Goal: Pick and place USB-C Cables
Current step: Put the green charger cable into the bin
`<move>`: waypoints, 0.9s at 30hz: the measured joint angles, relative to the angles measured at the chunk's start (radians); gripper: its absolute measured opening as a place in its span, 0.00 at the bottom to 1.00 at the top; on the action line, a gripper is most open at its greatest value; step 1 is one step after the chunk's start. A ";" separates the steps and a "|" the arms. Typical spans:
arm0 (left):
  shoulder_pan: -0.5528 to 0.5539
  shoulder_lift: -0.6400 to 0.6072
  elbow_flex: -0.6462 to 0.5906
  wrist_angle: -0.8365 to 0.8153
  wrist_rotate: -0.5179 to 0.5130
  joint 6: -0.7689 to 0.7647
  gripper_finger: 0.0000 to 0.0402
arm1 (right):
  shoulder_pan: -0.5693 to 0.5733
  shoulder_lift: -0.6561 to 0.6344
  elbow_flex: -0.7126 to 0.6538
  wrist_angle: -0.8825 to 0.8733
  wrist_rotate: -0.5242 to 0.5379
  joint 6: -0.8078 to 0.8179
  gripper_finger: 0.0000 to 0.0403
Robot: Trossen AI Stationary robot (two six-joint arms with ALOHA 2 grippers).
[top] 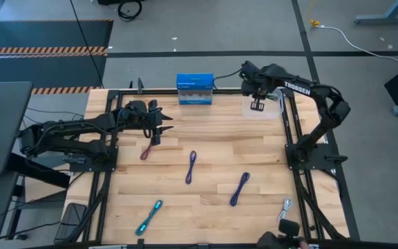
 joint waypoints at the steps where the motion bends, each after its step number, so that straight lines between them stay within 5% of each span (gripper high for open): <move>1: 0.000 0.000 0.000 0.000 0.000 0.000 0.39 | -0.007 0.000 -0.011 -0.008 0.001 -0.018 0.06; 17: 0.000 0.000 0.000 0.000 0.000 -0.017 0.39 | -0.017 0.000 -0.159 0.070 0.031 -0.186 0.05; 27: 0.000 0.000 0.000 0.000 0.000 -0.016 0.39 | -0.017 0.000 -0.177 0.087 -0.016 -0.178 0.20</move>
